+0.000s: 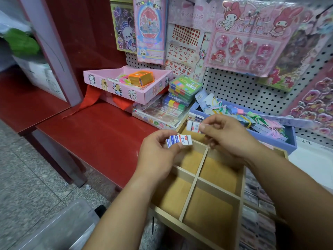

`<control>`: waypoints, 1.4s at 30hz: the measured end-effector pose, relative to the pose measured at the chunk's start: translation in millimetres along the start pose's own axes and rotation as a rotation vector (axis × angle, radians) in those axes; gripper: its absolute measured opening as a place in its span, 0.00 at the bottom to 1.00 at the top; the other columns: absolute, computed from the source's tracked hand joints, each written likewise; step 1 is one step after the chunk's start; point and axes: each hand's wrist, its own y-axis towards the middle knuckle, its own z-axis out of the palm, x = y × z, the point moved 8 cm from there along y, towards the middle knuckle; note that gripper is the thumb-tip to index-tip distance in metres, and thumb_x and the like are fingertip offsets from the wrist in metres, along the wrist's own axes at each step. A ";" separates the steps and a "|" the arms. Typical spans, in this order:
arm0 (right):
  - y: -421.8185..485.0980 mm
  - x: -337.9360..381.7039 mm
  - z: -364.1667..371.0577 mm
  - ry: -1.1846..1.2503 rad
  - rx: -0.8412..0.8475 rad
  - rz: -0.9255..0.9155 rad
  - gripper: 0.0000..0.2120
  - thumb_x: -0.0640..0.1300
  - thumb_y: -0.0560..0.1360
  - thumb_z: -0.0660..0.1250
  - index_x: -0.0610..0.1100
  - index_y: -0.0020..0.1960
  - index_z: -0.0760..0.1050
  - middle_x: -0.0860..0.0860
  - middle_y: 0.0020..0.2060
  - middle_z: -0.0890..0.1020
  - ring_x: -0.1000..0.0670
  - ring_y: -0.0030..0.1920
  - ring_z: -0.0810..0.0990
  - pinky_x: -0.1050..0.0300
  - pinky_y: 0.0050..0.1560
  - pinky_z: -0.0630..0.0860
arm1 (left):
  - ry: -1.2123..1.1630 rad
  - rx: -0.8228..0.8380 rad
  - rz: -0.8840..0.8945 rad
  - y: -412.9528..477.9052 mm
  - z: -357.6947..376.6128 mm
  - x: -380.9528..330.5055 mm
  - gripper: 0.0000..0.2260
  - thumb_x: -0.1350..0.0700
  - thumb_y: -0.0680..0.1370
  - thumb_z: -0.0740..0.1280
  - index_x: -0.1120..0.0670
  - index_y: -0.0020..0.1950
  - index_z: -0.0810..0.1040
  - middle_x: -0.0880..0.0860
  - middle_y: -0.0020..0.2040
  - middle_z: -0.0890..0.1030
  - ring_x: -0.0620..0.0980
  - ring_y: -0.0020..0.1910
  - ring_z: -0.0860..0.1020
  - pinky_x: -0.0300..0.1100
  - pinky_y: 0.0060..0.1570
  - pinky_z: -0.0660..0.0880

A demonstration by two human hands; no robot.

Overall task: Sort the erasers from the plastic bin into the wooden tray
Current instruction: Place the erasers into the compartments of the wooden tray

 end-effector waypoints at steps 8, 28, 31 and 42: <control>35.4 -17.8 -49.4 -0.523 -0.268 -0.027 0.10 0.41 0.72 0.78 0.49 0.47 0.78 0.49 0.40 0.82 0.46 0.43 0.82 0.49 0.49 0.79 | 0.075 -0.009 0.010 0.5 -0.6 1.2 0.11 0.63 0.73 0.77 0.48 0.49 0.84 0.47 0.43 0.86 0.41 0.38 0.81 0.37 0.44 0.78; 42.2 -8.5 -32.2 -0.855 -0.404 -0.097 0.16 0.52 0.74 0.74 0.49 0.58 0.76 0.51 0.43 0.83 0.44 0.48 0.80 0.47 0.47 0.78 | 0.043 -0.011 -0.005 2.4 1.1 3.1 0.12 0.64 0.74 0.76 0.51 0.54 0.84 0.49 0.47 0.86 0.51 0.44 0.85 0.51 0.54 0.82; 27.8 0.5 -28.2 -0.667 -0.383 -0.130 0.12 0.53 0.75 0.74 0.49 0.53 0.75 0.53 0.34 0.80 0.47 0.40 0.80 0.50 0.42 0.77 | 0.017 -0.010 -0.011 2.9 1.6 4.0 0.12 0.65 0.74 0.76 0.52 0.55 0.84 0.50 0.48 0.86 0.49 0.41 0.84 0.53 0.52 0.83; -0.9 3.7 29.4 -0.027 0.110 -0.036 0.02 0.39 0.78 0.71 0.43 0.49 0.79 0.40 0.38 0.82 0.44 0.37 0.77 0.54 0.34 0.74 | 0.016 -0.046 0.027 3.5 -3.6 1.2 0.17 0.67 0.72 0.76 0.49 0.54 0.82 0.51 0.48 0.86 0.49 0.44 0.84 0.56 0.55 0.81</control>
